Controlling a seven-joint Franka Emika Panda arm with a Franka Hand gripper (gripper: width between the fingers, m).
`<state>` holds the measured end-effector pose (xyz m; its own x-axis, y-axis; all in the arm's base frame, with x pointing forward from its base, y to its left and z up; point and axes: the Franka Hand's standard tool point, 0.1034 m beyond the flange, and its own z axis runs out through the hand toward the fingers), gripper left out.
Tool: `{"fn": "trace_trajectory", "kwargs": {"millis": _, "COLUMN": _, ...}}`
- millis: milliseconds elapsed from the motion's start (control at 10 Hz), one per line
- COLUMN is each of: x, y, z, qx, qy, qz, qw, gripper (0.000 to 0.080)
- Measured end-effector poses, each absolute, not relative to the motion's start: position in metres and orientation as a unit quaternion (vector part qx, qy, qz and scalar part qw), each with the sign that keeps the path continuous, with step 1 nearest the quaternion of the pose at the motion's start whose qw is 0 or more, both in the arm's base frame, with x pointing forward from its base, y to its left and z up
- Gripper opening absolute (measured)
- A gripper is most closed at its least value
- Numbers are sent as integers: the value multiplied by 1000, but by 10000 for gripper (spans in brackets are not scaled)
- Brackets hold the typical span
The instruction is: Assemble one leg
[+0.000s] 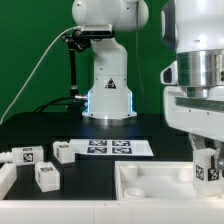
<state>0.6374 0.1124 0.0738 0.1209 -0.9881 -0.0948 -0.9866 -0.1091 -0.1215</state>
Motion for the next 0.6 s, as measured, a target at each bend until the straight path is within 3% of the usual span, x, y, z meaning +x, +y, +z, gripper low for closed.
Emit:
{"fn": "trace_trajectory", "kwargs": {"millis": 100, "x": 638, "y": 114, "z": 74, "qx": -692, "qy": 716, "qz": 7, "qw": 88, "gripper": 285}}
{"fn": "trace_trajectory", "kwargs": {"millis": 400, "x": 638, "y": 115, "z": 73, "qx": -682, "qy": 726, "qz": 9, "qw": 86, "gripper": 285}}
{"fn": "trace_trajectory", "kwargs": {"millis": 500, "x": 638, "y": 114, "z": 73, "qx": -719, "qy": 690, "qz": 5, "qw": 86, "gripper": 366}}
{"fn": "trace_trajectory", "kwargs": {"millis": 600, "x": 638, "y": 112, "z": 73, "qx": -776, "qy": 625, "qz": -1, "qw": 86, "gripper": 571}}
